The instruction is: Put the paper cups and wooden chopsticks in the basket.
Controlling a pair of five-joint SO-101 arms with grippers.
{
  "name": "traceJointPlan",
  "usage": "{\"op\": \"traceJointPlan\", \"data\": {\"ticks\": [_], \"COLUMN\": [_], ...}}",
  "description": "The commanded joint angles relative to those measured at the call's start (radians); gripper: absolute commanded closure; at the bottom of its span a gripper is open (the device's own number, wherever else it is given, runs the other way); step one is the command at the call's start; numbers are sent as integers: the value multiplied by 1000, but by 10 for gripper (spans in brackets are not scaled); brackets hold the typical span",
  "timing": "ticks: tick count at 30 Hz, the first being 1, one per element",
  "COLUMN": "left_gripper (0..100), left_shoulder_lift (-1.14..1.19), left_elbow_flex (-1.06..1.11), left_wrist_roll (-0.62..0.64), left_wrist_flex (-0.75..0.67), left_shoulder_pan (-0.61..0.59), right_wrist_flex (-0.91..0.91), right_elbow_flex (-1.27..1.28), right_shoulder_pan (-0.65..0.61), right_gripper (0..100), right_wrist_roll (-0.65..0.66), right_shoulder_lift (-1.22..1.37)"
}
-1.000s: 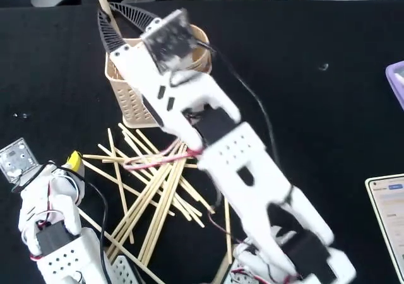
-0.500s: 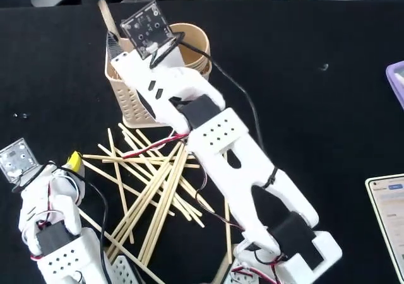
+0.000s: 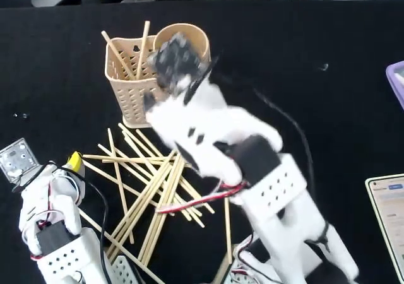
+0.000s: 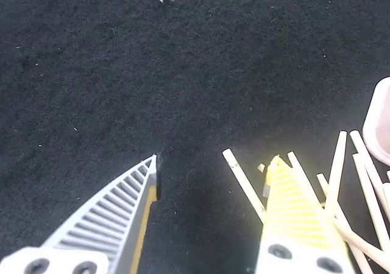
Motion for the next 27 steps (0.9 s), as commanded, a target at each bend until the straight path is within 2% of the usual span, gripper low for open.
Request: {"op": "traceJointPlan", "data": {"ticks": [1, 4, 7, 12, 19, 27], "left_gripper": [716, 716, 716, 716, 716, 716], "left_shoulder_lift": [-6, -6, -6, -6, -6, -6], "left_elbow_flex": [-15, -15, -15, -8, -8, -7], "left_wrist_roll": [-2, -2, -2, -2, -2, -2], "left_wrist_flex": [5, 5, 5, 0, -3, -3], "left_shoulder_pan": [5, 7, 7, 7, 7, 7], "right_wrist_flex": [-43, -210, -358, -290, -160, -221], "right_elbow_flex": [263, 507, 679, 782, 854, 961], "right_shoulder_pan": [-11, -11, -9, 32, 301, 301], "right_gripper": [903, 898, 843, 801, 801, 801], "right_wrist_roll": [-2, -8, -9, -9, -2, 0], "right_shoulder_lift": [-64, -64, -64, -65, -64, -64]}}
